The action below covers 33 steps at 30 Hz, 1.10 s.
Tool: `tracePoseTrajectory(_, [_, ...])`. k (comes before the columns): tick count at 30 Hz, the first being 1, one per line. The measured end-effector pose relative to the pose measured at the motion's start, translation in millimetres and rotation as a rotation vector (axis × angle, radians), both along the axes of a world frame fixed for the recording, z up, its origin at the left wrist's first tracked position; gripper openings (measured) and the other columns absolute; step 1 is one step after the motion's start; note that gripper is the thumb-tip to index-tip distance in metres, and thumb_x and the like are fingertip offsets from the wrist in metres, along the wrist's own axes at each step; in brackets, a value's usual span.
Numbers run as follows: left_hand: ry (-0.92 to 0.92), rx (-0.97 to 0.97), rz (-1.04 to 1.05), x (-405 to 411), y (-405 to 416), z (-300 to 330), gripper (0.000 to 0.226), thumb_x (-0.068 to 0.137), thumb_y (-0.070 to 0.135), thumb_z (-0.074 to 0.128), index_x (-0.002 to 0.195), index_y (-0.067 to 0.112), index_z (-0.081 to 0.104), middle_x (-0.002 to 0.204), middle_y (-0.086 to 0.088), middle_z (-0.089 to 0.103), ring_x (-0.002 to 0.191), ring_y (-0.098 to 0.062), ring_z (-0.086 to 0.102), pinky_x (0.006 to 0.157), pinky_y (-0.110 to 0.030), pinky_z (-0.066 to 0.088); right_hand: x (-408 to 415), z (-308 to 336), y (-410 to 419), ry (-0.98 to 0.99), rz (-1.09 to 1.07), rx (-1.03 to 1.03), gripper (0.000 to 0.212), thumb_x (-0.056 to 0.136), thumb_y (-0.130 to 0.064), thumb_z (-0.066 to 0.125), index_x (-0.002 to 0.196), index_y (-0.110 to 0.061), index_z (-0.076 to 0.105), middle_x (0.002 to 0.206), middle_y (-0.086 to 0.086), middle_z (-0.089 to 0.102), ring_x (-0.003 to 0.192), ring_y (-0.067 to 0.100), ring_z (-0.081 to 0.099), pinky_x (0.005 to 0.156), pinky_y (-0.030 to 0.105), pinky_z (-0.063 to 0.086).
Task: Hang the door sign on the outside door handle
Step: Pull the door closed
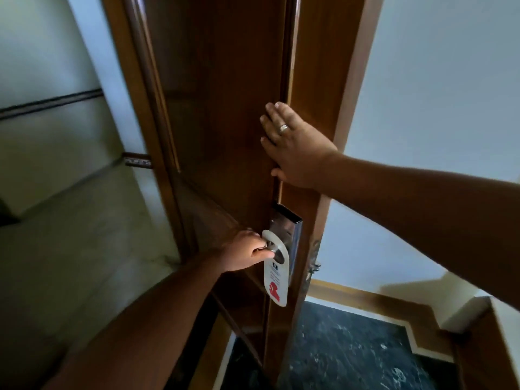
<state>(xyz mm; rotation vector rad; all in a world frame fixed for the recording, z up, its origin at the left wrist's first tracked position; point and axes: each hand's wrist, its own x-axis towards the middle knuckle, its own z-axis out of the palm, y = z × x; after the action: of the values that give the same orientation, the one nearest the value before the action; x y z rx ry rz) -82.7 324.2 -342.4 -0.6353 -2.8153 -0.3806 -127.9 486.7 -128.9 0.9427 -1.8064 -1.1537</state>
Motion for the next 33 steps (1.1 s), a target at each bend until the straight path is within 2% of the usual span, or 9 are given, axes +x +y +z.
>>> tracePoseTrajectory(6, [-0.013, -0.190, 0.145, 74.1, -41.5, 6.9, 0.050, 0.094, 0.055, 0.039, 0.105, 0.016, 0.070, 0.108, -0.006, 0.071, 0.108, -0.026, 0.061, 0.094, -0.038, 0.048, 82.3, 12.6, -44.6, -0.199, 0.114, -0.018, 0.058, 0.100, -0.041, 0.032, 0.144, -0.004, 0.042, 0.147, 0.028, 0.044, 0.139, 0.046, 0.035, 0.118, 0.058, 0.013])
tracePoseTrajectory(8, [-0.017, -0.195, 0.216, 102.6, -55.2, 10.8, 0.052, 0.092, 0.055, 0.038, 0.114, 0.019, 0.068, 0.122, -0.006, 0.068, 0.118, -0.027, 0.057, 0.097, -0.037, 0.046, 106.1, 15.7, -60.1, -0.267, 0.209, -0.048, 0.055, 0.099, -0.039, 0.035, 0.141, -0.005, 0.045, 0.143, 0.026, 0.049, 0.136, 0.044, 0.040, 0.117, 0.058, 0.014])
tracePoseTrajectory(11, [-0.070, -0.157, 0.346, 157.6, -80.1, 23.4, 0.054, 0.090, 0.057, 0.037, 0.122, 0.023, 0.063, 0.135, -0.008, 0.060, 0.125, -0.029, 0.054, 0.095, -0.040, 0.049, 137.1, 11.6, -79.4, -0.255, 0.478, -0.075, 0.054, 0.097, -0.037, 0.035, 0.140, -0.005, 0.046, 0.143, 0.026, 0.049, 0.135, 0.045, 0.040, 0.117, 0.058, 0.016])
tracePoseTrajectory(14, [-0.015, -0.117, 0.543, 208.7, -99.2, 32.5, 0.086, 0.091, 0.073, 0.019, 0.139, 0.011, 0.053, 0.143, -0.017, 0.054, 0.129, -0.037, 0.052, 0.104, -0.049, 0.043, 144.0, -2.9, -84.0, -0.281, 0.905, -0.169, 0.054, 0.095, -0.034, 0.035, 0.142, -0.007, 0.043, 0.149, 0.023, 0.043, 0.138, 0.043, 0.038, 0.116, 0.056, 0.022])
tracePoseTrajectory(16, [0.106, -0.045, 0.719, 238.9, -109.9, 45.3, 0.097, 0.089, 0.076, 0.009, 0.144, 0.004, 0.044, 0.147, -0.022, 0.047, 0.134, -0.040, 0.045, 0.110, -0.050, 0.034, 136.5, -16.8, -86.2, -0.300, 1.189, -0.246, 0.057, 0.096, -0.033, 0.037, 0.149, -0.012, 0.034, 0.155, 0.020, 0.035, 0.142, 0.040, 0.032, 0.118, 0.054, 0.020])
tracePoseTrajectory(18, [0.324, 0.063, 0.863, 260.0, -116.8, 65.1, 0.088, 0.094, 0.069, 0.021, 0.146, 0.000, 0.037, 0.149, -0.024, 0.043, 0.137, -0.039, 0.042, 0.111, -0.048, 0.030, 119.5, -35.0, -89.6, -0.293, 1.291, -0.283, 0.069, 0.096, -0.042, 0.042, 0.154, -0.014, 0.017, 0.160, 0.018, 0.022, 0.146, 0.037, 0.020, 0.120, 0.052, 0.011])
tracePoseTrajectory(23, [0.785, 0.126, 1.010, 283.6, -124.5, 134.6, 0.082, 0.097, 0.060, 0.036, 0.155, 0.008, 0.008, 0.162, -0.018, 0.017, 0.150, -0.022, 0.009, 0.119, -0.033, 0.014, 95.4, -92.8, -127.7, -0.517, 1.017, -0.335, 0.091, 0.092, -0.062, 0.039, 0.153, -0.005, 0.003, 0.161, 0.023, 0.014, 0.148, 0.041, 0.017, 0.121, 0.052, 0.015])
tracePoseTrajectory(28, [0.886, -0.224, 1.072, 271.1, -123.7, 182.6, 0.084, 0.097, 0.051, 0.049, 0.152, 0.001, 0.010, 0.158, -0.030, 0.014, 0.147, -0.041, 0.008, 0.121, -0.049, 0.008, 118.2, -131.7, -188.6, -0.949, 0.821, -0.307, 0.098, 0.085, -0.073, 0.033, 0.149, 0.002, 0.021, 0.135, 0.017, 0.060, 0.123, 0.032, 0.059, 0.110, 0.045, 0.036])
tracePoseTrajectory(33, [0.944, -0.597, 1.226, 252.8, -157.2, 192.2, 0.083, 0.097, 0.050, 0.051, 0.152, 0.000, 0.016, 0.155, -0.031, 0.026, 0.145, -0.042, 0.014, 0.120, -0.049, 0.006, 130.1, -163.4, -259.5, -1.126, 0.778, -0.207, 0.102, 0.080, -0.080, 0.033, 0.146, -0.002, 0.035, 0.140, 0.015, 0.055, 0.123, 0.032, 0.056, 0.111, 0.046, 0.034])
